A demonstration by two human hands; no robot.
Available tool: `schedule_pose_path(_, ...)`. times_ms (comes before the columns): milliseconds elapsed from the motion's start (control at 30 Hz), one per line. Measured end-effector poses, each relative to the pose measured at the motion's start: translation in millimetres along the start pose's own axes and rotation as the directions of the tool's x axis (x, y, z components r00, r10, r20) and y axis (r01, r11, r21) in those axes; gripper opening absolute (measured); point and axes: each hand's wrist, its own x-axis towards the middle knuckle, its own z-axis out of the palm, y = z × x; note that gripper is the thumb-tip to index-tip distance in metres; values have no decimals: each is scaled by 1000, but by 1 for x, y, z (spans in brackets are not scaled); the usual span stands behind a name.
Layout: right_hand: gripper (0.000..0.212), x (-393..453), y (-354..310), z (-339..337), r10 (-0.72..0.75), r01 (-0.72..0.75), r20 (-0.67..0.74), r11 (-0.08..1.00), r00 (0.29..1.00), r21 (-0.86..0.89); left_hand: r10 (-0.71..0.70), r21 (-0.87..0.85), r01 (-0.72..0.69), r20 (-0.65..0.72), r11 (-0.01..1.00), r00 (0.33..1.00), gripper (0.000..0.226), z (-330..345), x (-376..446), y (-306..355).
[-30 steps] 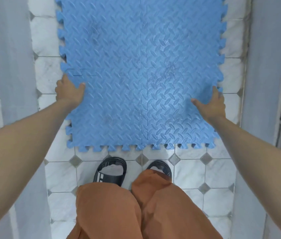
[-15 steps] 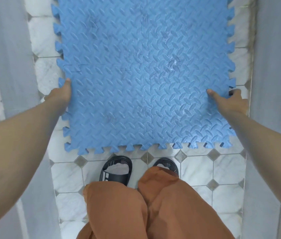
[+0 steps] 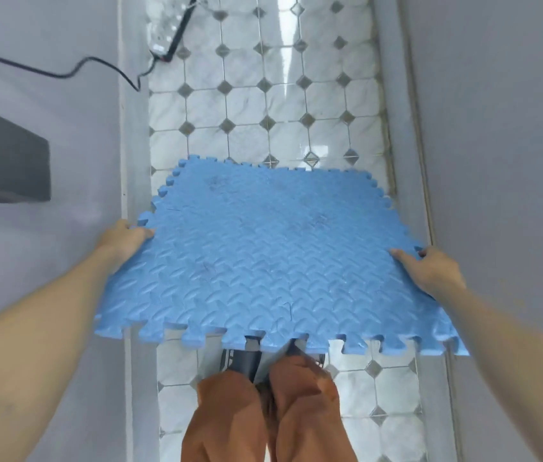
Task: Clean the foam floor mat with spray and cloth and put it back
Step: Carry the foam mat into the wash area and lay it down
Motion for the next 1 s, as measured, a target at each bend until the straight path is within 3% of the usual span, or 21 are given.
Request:
schedule_pose_path(167,81,-56,14,-43,13,-6,96,997,995,-77,72,125,-78,52,989,996,49,-49,-46,17)
schedule_pose_path(400,80,-143,64,-44,68,-60,148,996,987,-61,122,251,-124,27,960,992,37,-87,-106,19)
schedule_pose_path(600,69,-231,101,-53,84,-78,131,996,988,-53,151,314,-160,51,936,987,49,-113,-166,10)
schedule_pose_path(733,63,-289,120,-74,152,-147,109,988,982,-52,193,499,-231,128,835,973,67,-126,-215,25)
schedule_pose_path(1000,43,-422,183,-85,318,-324,73,940,945,104,330,726,-451,316,520,890,69,-148,-301,69)
